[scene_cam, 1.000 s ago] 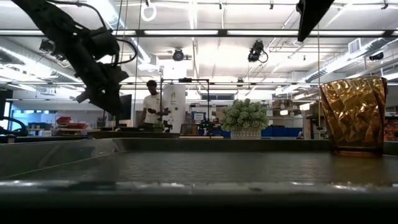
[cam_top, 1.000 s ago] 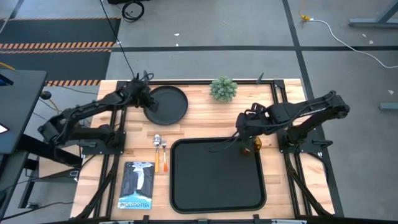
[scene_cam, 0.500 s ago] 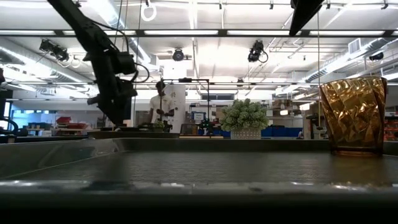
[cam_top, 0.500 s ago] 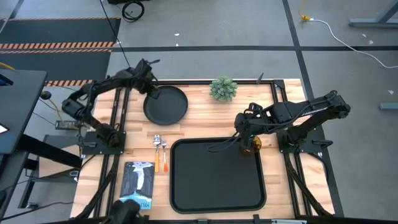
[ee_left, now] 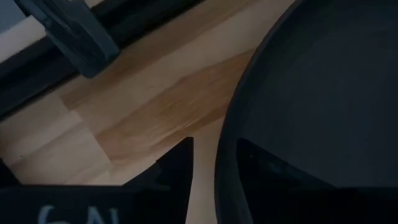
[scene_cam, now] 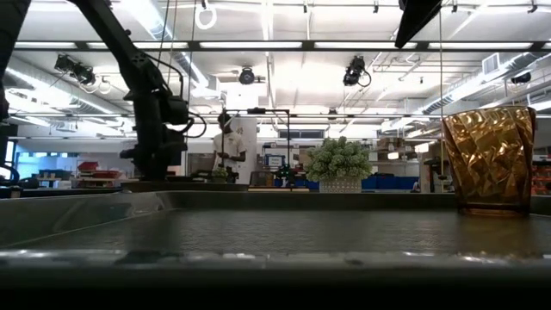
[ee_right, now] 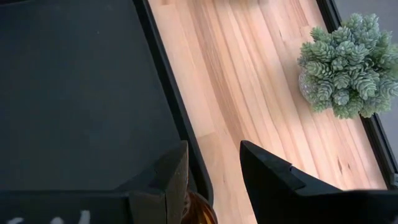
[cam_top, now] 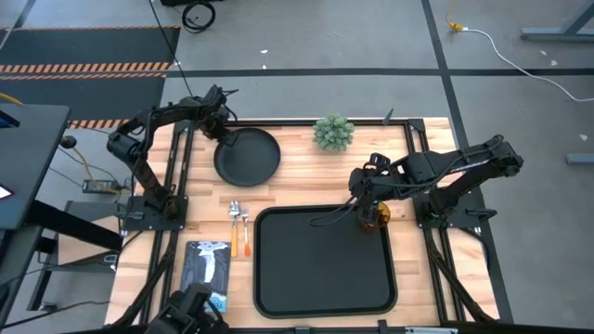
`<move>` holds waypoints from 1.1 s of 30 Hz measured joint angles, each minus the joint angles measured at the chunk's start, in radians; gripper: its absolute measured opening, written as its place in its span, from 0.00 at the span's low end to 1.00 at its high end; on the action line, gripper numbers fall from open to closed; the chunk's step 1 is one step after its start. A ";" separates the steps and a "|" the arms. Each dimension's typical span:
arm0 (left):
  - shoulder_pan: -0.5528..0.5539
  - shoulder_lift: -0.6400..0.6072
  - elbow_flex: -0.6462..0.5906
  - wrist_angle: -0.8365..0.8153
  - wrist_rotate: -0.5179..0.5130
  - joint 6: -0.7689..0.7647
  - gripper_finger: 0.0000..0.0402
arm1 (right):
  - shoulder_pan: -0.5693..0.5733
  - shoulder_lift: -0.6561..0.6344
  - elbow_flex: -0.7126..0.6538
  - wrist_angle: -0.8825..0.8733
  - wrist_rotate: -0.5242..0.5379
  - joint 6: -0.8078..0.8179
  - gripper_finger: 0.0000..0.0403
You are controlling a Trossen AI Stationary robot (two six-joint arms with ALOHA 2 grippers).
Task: Pick and place plate/cup/fork/spoon on tray
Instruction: Put the black plate on the black serving tray
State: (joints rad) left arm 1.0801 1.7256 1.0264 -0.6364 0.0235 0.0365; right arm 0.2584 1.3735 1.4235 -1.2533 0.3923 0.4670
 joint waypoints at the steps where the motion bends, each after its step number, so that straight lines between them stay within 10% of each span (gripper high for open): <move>1: 0.000 0.000 0.000 0.003 0.000 0.002 0.32 | 0.000 0.000 0.000 0.000 0.000 0.000 0.38; 33: 0.000 -0.003 0.004 -0.016 0.042 0.020 0.02 | 0.000 0.000 0.000 0.005 0.000 0.000 0.38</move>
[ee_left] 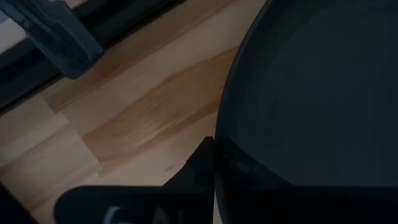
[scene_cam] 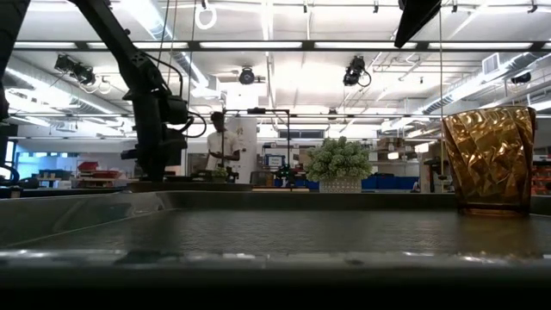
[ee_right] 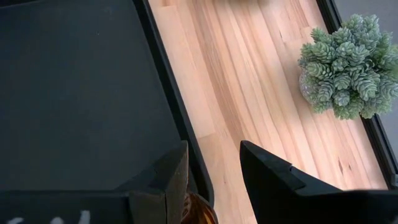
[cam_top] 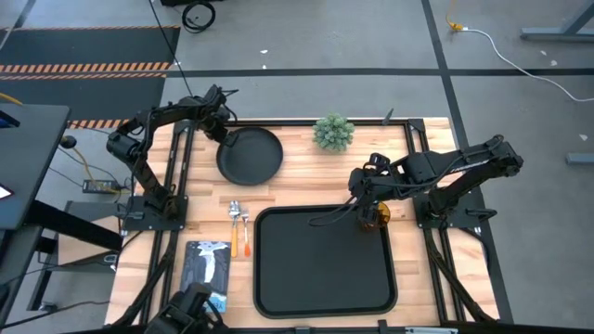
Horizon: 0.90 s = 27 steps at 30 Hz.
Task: Pick and place plate/cup/fork/spoon on tray
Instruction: Put the black plate on the black serving tray
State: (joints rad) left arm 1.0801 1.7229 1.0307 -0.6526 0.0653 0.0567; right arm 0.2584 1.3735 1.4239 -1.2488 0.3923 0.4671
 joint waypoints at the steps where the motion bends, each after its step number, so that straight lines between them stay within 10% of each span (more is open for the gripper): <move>1: 0.000 0.000 0.004 -0.010 0.003 0.001 0.02 | 0.000 0.000 0.000 0.000 0.000 0.000 0.38; 27: -0.179 0.000 0.182 -0.169 0.036 0.008 0.02 | 0.000 0.000 0.000 0.007 0.000 -0.014 0.38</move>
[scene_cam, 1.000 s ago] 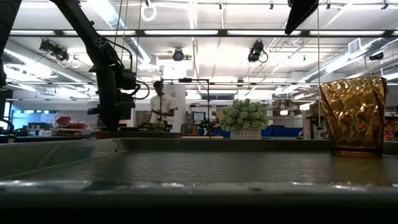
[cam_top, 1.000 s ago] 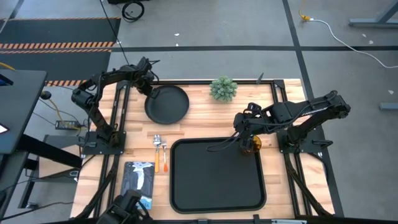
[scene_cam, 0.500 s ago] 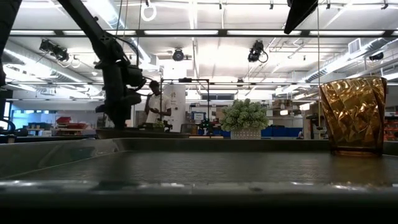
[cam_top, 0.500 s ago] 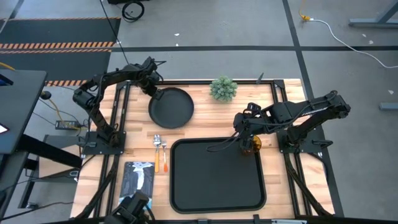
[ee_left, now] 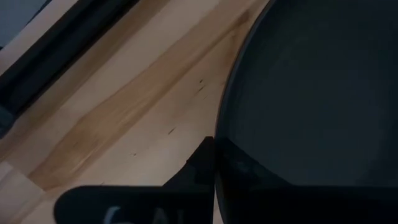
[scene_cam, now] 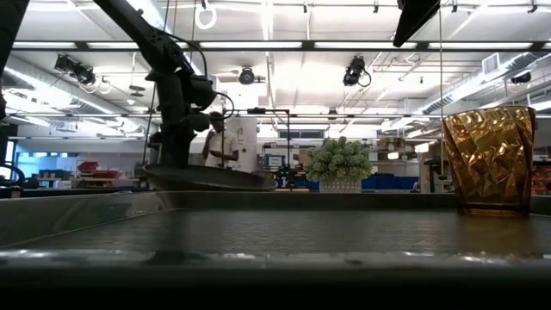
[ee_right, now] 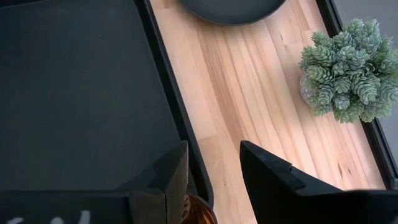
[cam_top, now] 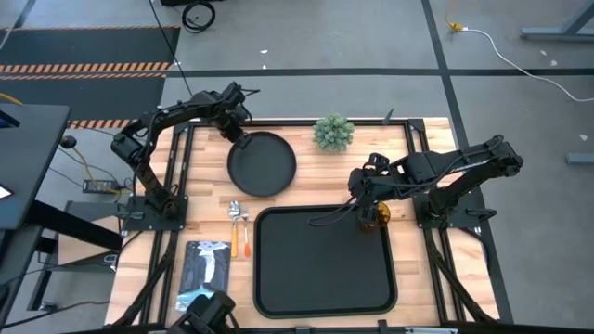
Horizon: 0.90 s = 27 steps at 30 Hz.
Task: Pick and place plate/cup/fork/spoon on tray
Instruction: Put the black plate on the black serving tray
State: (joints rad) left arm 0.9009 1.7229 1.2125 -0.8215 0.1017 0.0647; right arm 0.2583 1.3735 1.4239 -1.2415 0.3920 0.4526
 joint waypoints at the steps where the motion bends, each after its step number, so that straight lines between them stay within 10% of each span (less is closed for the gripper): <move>1: -0.003 0.000 0.000 0.000 0.000 0.000 0.02 | 0.000 0.000 0.000 0.000 0.000 0.000 0.38; 27: -0.070 0.042 -0.026 0.094 -0.043 0.016 0.06 | 0.000 0.000 0.000 0.037 0.000 -0.011 0.38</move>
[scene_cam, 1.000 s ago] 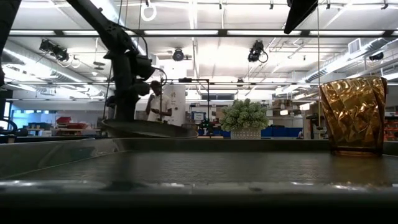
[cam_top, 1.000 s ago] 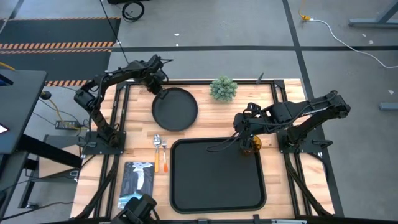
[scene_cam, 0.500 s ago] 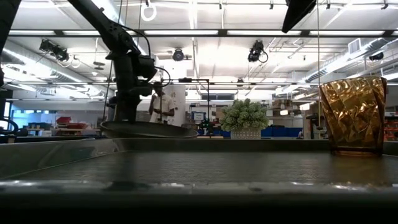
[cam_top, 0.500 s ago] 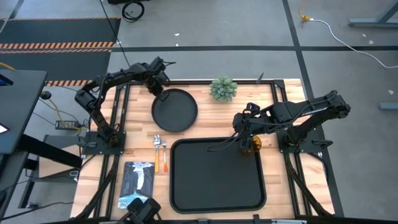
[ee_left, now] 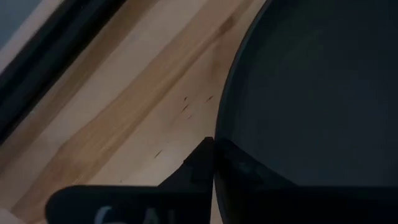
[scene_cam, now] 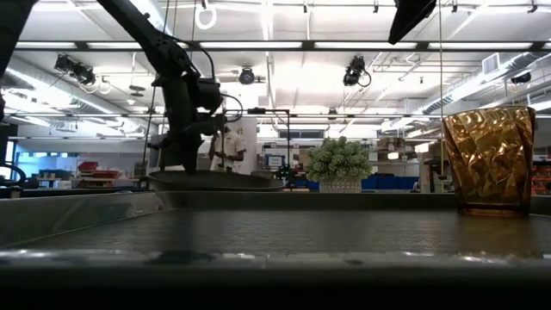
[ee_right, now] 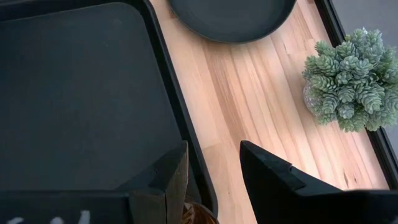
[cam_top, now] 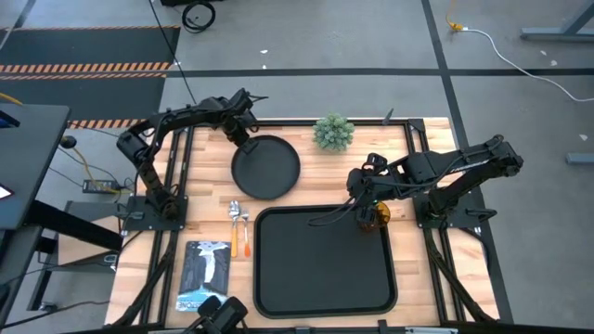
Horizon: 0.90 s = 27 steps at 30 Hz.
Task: Pick and place plate/cup/fork/spoon on tray
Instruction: Put the black plate on the black serving tray
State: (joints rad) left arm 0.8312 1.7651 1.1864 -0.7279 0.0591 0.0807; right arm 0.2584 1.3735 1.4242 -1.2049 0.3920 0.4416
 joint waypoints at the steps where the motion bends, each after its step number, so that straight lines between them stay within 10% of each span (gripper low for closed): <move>1: -0.003 0.011 0.000 0.007 -0.010 0.001 0.05 | 0.000 0.000 0.000 0.000 0.000 0.000 0.38; 27: -0.003 0.089 0.000 0.070 -0.056 -0.009 0.36 | 0.000 0.000 0.000 0.008 0.000 -0.007 0.38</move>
State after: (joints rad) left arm 0.8280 1.8546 1.1862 -0.6575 0.0032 0.0715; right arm 0.2584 1.3735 1.4242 -1.1973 0.3916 0.4343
